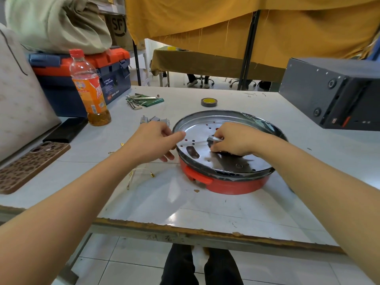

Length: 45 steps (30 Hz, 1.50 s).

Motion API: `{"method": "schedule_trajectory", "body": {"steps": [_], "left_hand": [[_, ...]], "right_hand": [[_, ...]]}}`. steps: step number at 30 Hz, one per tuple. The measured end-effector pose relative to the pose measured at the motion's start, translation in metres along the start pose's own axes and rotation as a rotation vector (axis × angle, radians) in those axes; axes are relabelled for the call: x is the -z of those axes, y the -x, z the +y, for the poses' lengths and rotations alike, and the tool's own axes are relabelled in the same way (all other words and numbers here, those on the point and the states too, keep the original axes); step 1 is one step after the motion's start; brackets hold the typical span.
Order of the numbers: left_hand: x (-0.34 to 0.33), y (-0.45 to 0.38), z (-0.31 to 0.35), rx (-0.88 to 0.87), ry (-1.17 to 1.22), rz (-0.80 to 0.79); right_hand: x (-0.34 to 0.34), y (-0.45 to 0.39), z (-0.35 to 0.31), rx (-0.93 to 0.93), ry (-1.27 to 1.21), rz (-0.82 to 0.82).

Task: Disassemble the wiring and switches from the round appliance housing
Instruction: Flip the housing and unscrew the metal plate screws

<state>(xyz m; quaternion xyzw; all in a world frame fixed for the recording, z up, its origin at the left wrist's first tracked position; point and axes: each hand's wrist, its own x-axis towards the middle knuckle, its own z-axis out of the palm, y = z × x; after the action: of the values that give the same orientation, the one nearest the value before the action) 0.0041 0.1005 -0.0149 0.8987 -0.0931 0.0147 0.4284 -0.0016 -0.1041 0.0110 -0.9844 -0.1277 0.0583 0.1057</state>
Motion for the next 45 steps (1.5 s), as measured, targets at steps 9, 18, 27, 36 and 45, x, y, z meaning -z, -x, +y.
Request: {"method": "schedule_trajectory", "body": {"steps": [9, 18, 27, 36, 45], "left_hand": [[-0.009, -0.005, 0.008, 0.037, 0.107, -0.058], [-0.020, -0.018, 0.011, 0.070, 0.148, 0.007], [-0.001, -0.011, 0.011, 0.088, 0.085, -0.225], [-0.019, -0.017, 0.006, 0.056, 0.126, 0.101], [-0.018, -0.010, 0.004, 0.084, 0.213, -0.094]], "right_hand": [[0.003, 0.011, 0.012, 0.011, -0.329, 0.117], [0.016, 0.028, 0.008, 0.012, -0.561, 0.347], [0.009, 0.033, 0.005, 0.211, -0.816, 0.057], [0.010, 0.032, 0.006, 0.271, -0.877, -0.092], [0.012, 0.028, -0.002, 0.262, -0.855, -0.051]]}}
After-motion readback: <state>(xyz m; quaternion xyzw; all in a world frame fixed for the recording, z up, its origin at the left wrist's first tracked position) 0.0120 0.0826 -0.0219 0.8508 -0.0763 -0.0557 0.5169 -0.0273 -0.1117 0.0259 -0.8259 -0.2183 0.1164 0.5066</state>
